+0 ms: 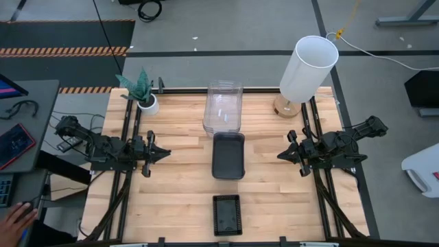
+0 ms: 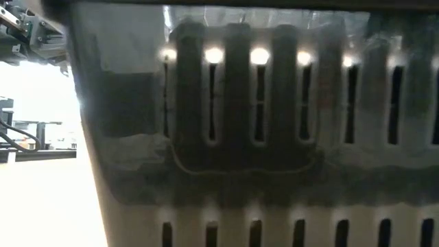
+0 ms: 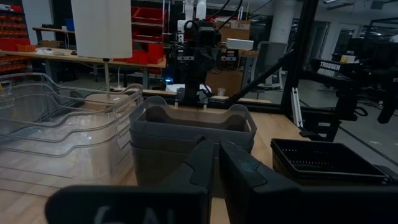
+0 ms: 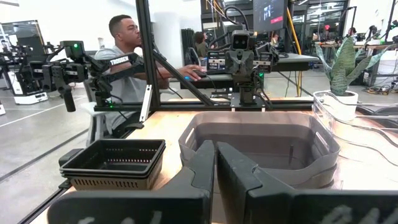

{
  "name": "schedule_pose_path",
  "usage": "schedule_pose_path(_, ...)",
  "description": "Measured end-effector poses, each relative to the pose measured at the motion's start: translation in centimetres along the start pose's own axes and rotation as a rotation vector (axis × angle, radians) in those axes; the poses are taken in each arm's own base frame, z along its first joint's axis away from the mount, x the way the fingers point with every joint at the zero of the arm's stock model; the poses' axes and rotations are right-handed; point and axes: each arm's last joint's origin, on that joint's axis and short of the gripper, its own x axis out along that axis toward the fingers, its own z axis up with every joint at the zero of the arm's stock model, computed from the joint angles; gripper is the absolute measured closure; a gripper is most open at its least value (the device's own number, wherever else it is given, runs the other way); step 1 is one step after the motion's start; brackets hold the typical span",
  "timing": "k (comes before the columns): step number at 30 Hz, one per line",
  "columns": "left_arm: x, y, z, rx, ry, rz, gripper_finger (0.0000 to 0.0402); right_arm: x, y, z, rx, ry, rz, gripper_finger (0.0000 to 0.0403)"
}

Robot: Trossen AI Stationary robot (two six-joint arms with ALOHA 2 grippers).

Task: Stack baskets by color
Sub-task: Return to Home Position

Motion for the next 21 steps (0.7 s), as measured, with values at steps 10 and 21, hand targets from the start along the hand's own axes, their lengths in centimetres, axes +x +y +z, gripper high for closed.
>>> schedule_pose_path(10, 0.0, 0.0, 0.0, 0.0, 0.0, 0.0, 0.0362, 0.0, 0.0, 0.0, 0.0, 0.0, 0.0, 0.0379)
schedule_pose_path(21, 0.0, 0.0, 0.0, 0.0, 0.0, 0.0, 0.0372, 0.0, 0.0, 0.0, 0.0, 0.0, 0.0, 0.0379)
